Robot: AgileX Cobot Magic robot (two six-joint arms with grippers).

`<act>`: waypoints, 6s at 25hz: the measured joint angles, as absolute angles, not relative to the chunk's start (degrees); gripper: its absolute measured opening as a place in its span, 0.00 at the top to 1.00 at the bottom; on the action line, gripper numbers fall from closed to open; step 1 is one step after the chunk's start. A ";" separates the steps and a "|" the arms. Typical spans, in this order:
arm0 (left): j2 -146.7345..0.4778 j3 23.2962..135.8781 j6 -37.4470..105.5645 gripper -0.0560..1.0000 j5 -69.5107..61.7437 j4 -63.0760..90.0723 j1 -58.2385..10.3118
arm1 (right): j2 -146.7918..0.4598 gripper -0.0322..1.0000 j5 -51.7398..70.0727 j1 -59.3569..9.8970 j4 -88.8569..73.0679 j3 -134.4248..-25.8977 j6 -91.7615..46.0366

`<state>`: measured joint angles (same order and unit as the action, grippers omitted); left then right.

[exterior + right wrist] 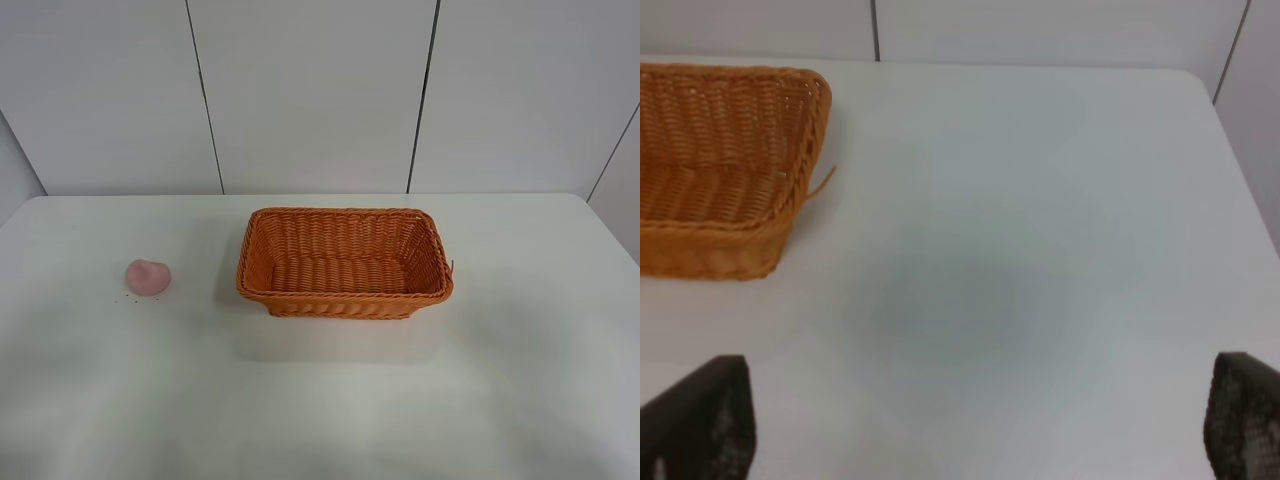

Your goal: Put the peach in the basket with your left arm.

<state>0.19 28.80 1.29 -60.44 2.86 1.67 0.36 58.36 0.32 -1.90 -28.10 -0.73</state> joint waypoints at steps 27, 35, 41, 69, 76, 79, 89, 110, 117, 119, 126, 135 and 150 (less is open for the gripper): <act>-67.81 60.02 3.13 0.21 -52.46 4.48 1.67 | 0.36 0.30 58.36 0.32 -1.90 -28.10 -0.73; -98.41 79.05 4.02 0.21 -52.11 4.52 1.67 | 0.36 0.30 58.36 0.32 -1.90 -28.10 -0.73; -113.41 89.05 4.16 0.21 -51.04 4.52 1.26 | 0.36 0.30 58.36 0.32 -1.90 -28.10 -0.73; -128.71 91.48 3.56 0.26 -47.52 2.04 -1.48 | 0.36 0.30 58.36 0.32 -1.90 -28.10 -0.73; -127.56 91.89 1.79 0.82 -49.61 1.71 -1.48 | 0.36 0.30 58.36 0.32 -1.90 -28.10 -0.73; -124.70 92.91 0.61 0.88 -51.96 0.50 -1.48 | 0.36 0.30 58.36 0.32 -1.90 -28.10 -0.73; -113.13 102.20 -1.38 0.89 -65.35 -0.43 -4.84 | 0.36 0.30 58.36 0.32 -1.90 -28.10 -0.73; -132.85 119.27 -5.98 0.90 -61.00 4.49 -35.02 | 0.36 0.30 58.36 0.32 -1.90 -28.10 -0.73; -136.39 119.27 -6.02 0.57 -59.51 4.62 -36.03 | 0.36 0.30 58.36 0.32 -1.90 -28.10 -0.73; -136.33 119.27 -6.09 0.38 -59.56 4.57 -35.97 | 0.36 0.30 58.36 0.32 -1.90 -28.10 -0.73; -134.49 121.46 -5.12 0.21 -62.60 2.28 -35.97 | 0.36 0.30 58.36 0.32 -1.90 -28.10 -0.73; -131.65 130.08 -4.53 0.20 -66.93 2.44 -31.63 | 0.36 0.30 58.36 0.32 -1.90 -28.10 -0.73; -131.65 130.08 -1.28 0.20 -66.93 2.95 -5.34 | 0.36 0.30 58.36 0.32 -1.90 -28.10 -0.73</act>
<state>-131.65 130.08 -1.28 -66.93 2.95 -5.34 0.36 58.36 0.32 -1.90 -28.10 -0.73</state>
